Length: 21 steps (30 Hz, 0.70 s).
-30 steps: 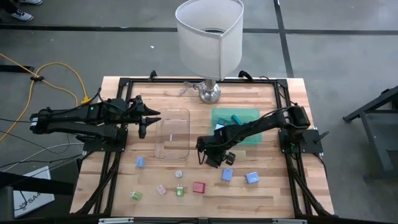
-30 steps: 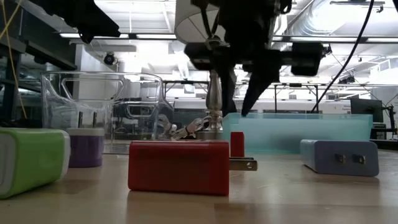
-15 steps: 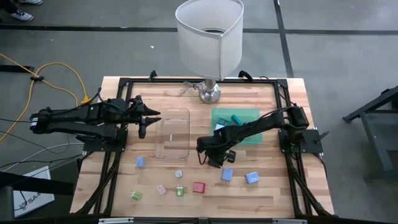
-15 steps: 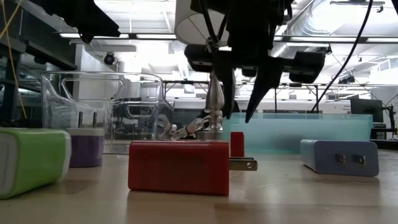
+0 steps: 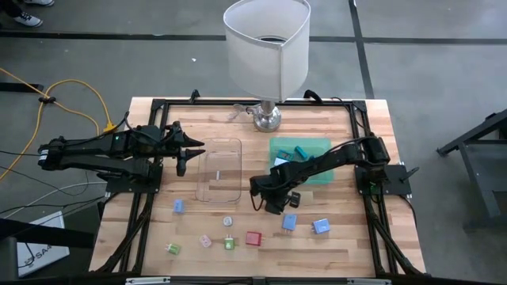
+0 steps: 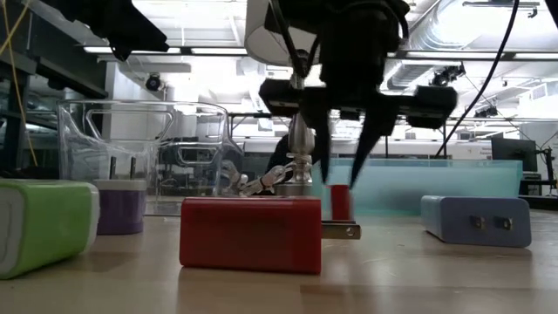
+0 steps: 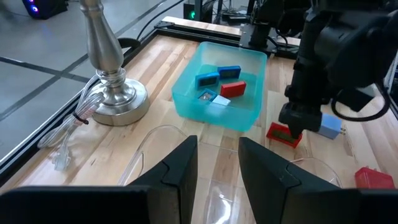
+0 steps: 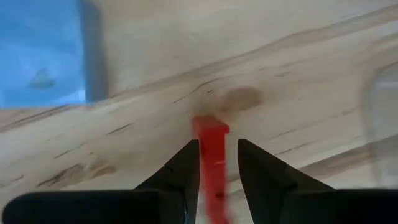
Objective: Pick & Place Office items
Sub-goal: Put the red timer into the green bin
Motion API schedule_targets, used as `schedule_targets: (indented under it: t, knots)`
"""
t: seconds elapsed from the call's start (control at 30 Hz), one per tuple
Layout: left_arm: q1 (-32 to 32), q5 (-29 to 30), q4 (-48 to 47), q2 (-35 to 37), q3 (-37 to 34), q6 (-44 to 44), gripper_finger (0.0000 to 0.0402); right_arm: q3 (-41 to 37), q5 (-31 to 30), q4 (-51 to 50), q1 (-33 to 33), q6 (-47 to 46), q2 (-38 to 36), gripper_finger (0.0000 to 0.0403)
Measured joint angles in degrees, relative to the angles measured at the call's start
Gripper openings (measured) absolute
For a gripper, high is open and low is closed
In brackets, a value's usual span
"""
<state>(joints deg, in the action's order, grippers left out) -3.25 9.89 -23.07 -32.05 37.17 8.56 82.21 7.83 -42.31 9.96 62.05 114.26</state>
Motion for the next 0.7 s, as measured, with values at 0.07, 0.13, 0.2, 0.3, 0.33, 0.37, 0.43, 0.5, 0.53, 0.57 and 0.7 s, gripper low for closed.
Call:
schedule_targets:
  t: [0.07, 0.13, 0.2, 0.3, 0.33, 0.37, 0.43, 0.5, 0.53, 0.57, 0.7]
  knots:
    - [0.0, 0.0, 0.0, 0.02, 0.0, 0.0, 0.011, 0.08, -0.16, 0.6, 0.01, 0.31, 0.35, 0.0096]
    - [-0.02, 0.01, 0.0, 0.02, 0.0, 0.0, 0.011, -0.06, -0.12, -0.23, -0.01, 0.82, 0.5, 0.0096]
    - [0.0, 0.01, -0.01, 0.02, 0.0, 0.0, 0.011, 0.02, 0.03, 0.51, -0.01, 0.99, 0.74, 0.0096]
    - [0.0, 0.01, 0.0, 0.02, 0.0, 0.0, 0.011, -0.05, -0.12, 0.36, -0.01, 1.02, 1.33, 0.0096]
    - [0.0, 0.02, 0.0, 0.02, 0.0, 0.0, 0.011, -0.09, -0.17, 0.12, -0.01, 1.02, 1.33, 0.0096]
    - [-0.02, 0.02, 0.0, 0.02, 0.0, 0.0, 0.011, -0.06, -0.17, 0.38, -0.01, 1.02, 1.29, 0.0096]
    - [0.0, 0.01, 0.0, 0.02, -0.01, 0.0, 0.011, 0.02, -0.15, 0.67, -0.01, 1.02, 1.27, 0.0096]
    - [-0.02, 0.0, 0.0, 0.02, 0.0, 0.0, 0.011, 0.0, -0.19, 0.49, -0.01, 1.02, 1.27, 0.0096]
    - [-0.02, 0.01, 0.0, 0.0, -0.02, 0.0, 0.011, 0.0, -0.17, 0.57, -0.01, 1.02, 1.27, 0.0096]
    - [-0.01, 0.01, 0.0, 0.01, -0.02, 0.0, 0.011, 0.0, -0.17, 0.58, -0.01, 1.0, 1.27, 0.0096]
    - [-0.02, 0.02, 0.0, 0.0, -0.01, 0.0, 0.011, 0.0, -0.17, 0.51, -0.01, 0.93, 1.27, 0.0096]
